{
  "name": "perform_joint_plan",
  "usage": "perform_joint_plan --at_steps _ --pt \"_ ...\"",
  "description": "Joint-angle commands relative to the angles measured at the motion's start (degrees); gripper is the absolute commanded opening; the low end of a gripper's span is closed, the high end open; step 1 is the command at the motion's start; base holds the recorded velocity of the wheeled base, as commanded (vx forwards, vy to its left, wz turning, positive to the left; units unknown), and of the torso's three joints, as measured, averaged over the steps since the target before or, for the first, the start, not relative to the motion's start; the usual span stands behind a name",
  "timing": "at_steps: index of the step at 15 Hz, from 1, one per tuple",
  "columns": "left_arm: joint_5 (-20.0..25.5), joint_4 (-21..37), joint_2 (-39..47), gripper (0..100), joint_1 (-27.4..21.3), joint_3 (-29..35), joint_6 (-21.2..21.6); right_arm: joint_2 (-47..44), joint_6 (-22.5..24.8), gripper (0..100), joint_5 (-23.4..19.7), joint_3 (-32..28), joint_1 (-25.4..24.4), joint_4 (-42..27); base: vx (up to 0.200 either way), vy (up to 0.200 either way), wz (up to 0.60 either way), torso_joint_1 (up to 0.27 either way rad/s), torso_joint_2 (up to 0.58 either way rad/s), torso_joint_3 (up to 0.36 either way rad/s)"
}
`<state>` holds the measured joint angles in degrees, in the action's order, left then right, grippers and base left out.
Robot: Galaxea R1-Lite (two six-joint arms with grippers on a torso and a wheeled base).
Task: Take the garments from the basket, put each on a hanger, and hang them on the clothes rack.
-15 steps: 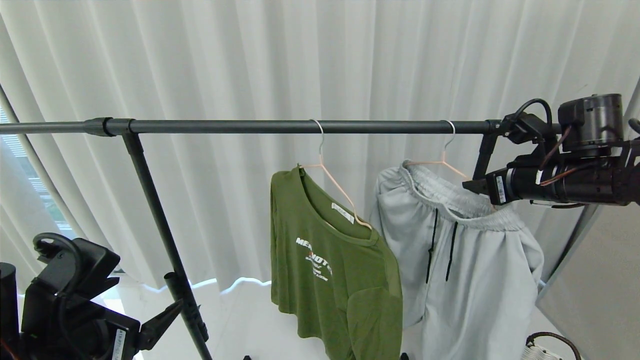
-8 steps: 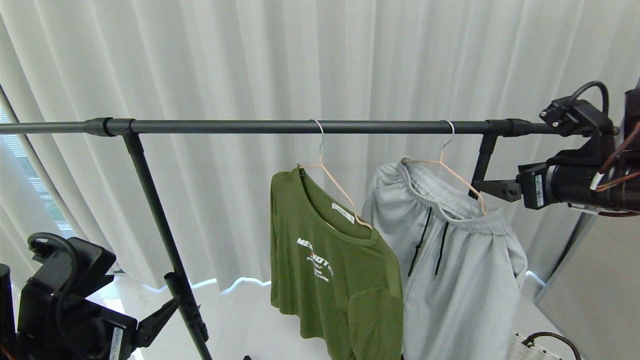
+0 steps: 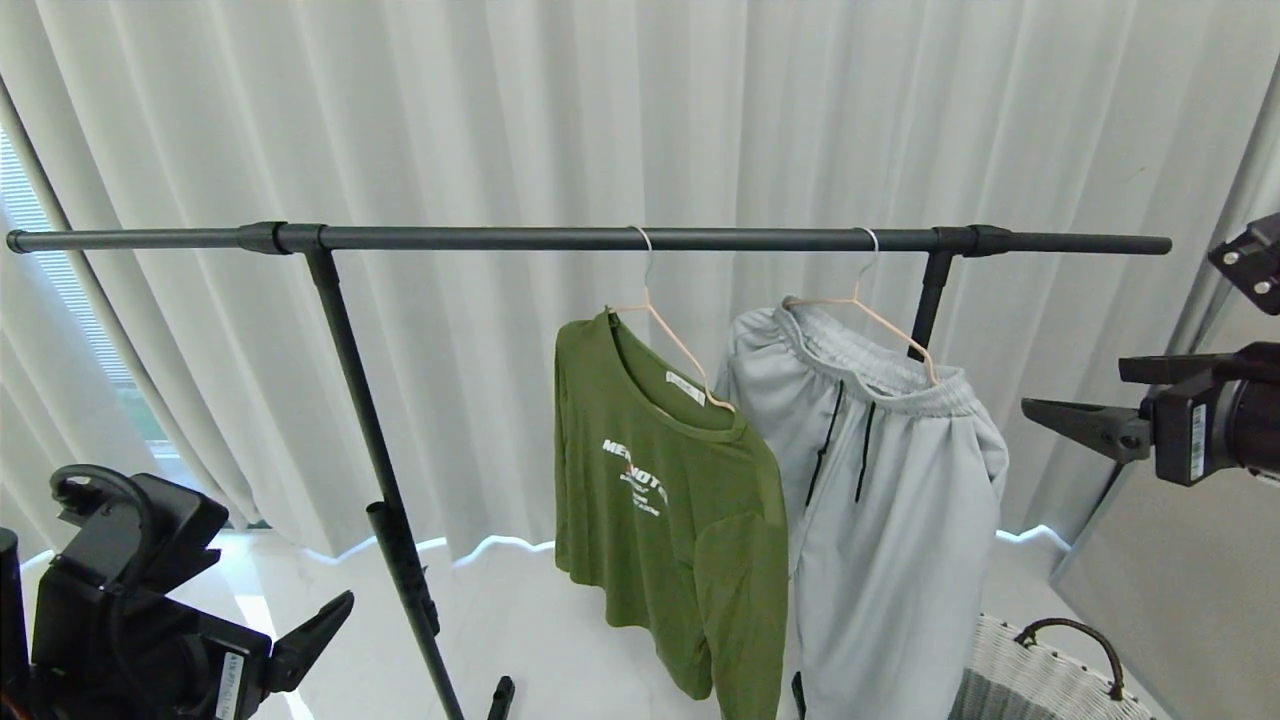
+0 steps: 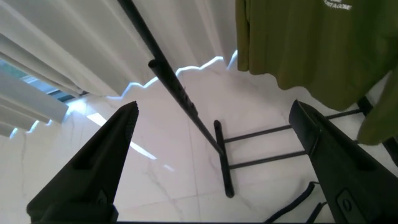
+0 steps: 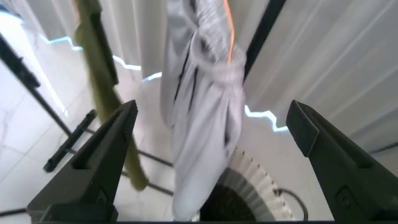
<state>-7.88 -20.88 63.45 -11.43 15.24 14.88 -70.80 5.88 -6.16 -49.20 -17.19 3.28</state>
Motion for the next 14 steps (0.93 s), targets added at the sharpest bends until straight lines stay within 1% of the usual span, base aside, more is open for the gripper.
perform_joint_plan --at_steps 1,4,6,8,10,14 --pt "-0.04 -0.04 0.01 100 0.01 0.05 -0.03 1.98 0.10 100 0.88 0.77 0.05 0.06 0.000 0.000 0.00 0.000 0.00 0.000" --pt "-0.04 -0.04 -0.08 100 -0.08 0.14 0.06 3.39 0.19 100 3.70 2.36 0.05 -0.20 0.000 0.000 0.00 0.000 0.00 0.000" --pt "-0.04 -0.04 -0.08 100 -0.08 0.49 0.14 4.88 0.19 100 4.31 3.85 0.05 -0.38 0.000 0.000 0.00 0.000 0.00 0.000" --pt "-0.21 -0.04 -0.08 100 -0.08 0.49 0.14 5.68 0.19 100 6.16 5.17 0.05 -0.38 0.000 0.000 0.00 0.000 0.00 0.000" --pt "-1.62 -0.04 -0.17 100 -0.08 0.41 0.06 5.76 0.19 100 6.77 5.34 0.05 -0.38 0.000 0.000 0.00 0.000 0.00 0.000" --pt "-2.06 -0.21 -1.23 100 -0.08 0.05 0.06 5.68 0.19 100 7.47 5.52 0.14 -0.38 0.000 0.200 0.00 0.002 0.00 0.005"
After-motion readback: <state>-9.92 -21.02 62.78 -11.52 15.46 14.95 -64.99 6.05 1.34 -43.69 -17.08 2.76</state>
